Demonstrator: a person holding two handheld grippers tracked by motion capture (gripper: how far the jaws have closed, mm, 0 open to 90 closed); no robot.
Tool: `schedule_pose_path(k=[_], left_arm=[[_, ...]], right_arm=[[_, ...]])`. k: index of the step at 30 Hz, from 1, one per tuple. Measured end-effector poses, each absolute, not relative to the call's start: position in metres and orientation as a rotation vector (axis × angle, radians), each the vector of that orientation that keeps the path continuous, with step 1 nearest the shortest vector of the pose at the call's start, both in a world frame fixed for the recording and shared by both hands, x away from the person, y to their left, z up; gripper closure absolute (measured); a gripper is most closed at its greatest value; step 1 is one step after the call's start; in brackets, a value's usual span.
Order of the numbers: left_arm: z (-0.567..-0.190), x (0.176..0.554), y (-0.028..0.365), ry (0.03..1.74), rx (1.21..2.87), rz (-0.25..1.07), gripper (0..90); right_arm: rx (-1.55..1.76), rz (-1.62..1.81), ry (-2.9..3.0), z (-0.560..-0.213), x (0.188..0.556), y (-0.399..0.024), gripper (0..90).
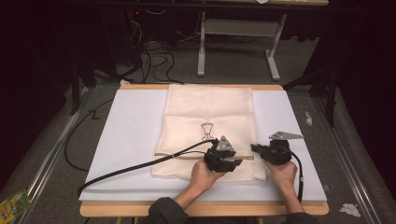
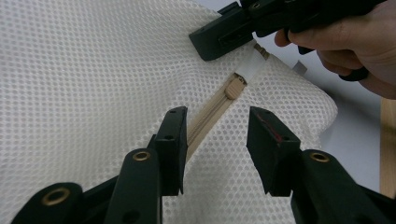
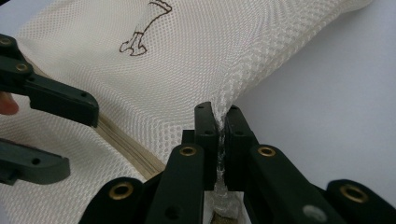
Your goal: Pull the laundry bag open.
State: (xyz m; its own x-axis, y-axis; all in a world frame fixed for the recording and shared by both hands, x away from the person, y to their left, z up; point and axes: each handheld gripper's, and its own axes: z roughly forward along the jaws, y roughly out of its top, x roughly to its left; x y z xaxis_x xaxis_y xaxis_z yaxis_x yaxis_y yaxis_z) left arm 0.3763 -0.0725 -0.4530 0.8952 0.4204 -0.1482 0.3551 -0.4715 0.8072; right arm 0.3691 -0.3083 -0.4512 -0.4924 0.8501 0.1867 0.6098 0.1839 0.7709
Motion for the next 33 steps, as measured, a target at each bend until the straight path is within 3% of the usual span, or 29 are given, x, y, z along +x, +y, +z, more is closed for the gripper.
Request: schedule_pose_path(k=[33], left_arm=[[-0.464,0.379,-0.095,0.568,2.100,0.009,62.4]], right_arm=[[1.366,1.278,2.191,-0.443,0.369,-0.299,88.0]])
